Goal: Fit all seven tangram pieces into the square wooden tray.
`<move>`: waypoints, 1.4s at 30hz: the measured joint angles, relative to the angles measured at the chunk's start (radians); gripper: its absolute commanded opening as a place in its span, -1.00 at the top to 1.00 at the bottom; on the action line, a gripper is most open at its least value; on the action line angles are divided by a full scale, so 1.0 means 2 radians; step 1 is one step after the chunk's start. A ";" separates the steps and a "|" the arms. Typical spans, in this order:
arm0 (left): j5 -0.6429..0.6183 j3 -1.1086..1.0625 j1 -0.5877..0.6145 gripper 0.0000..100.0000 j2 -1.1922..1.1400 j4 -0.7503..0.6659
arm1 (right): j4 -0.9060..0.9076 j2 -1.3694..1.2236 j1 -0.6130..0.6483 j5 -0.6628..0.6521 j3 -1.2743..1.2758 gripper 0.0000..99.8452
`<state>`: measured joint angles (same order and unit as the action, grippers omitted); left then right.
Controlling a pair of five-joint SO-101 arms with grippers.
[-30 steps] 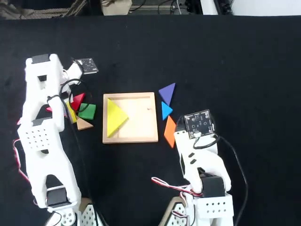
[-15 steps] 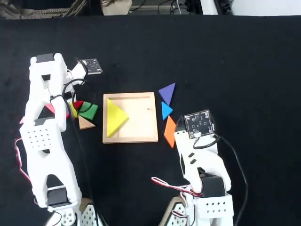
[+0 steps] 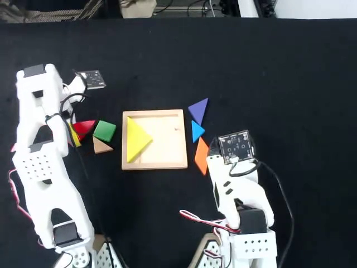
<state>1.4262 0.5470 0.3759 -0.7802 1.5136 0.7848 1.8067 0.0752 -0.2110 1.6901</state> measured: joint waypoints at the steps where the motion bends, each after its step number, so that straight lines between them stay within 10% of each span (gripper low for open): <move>1: 0.002 0.000 0.002 0.37 0.000 0.000 | 0.000 0.000 0.000 0.000 0.000 0.48; 19: 0.008 0.014 0.008 0.39 -0.039 -0.024 | 0.000 0.000 0.000 0.000 0.000 0.48; 30: 0.009 0.017 0.010 0.95 -0.039 -0.021 | 0.000 0.000 0.000 0.000 0.000 0.48; 42: 0.008 0.132 0.009 0.94 -0.051 0.117 | 0.000 0.000 0.000 0.000 0.000 0.48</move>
<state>1.4431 0.8109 0.3943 -0.8815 1.7484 0.7848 1.8067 0.0752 -0.2110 1.6901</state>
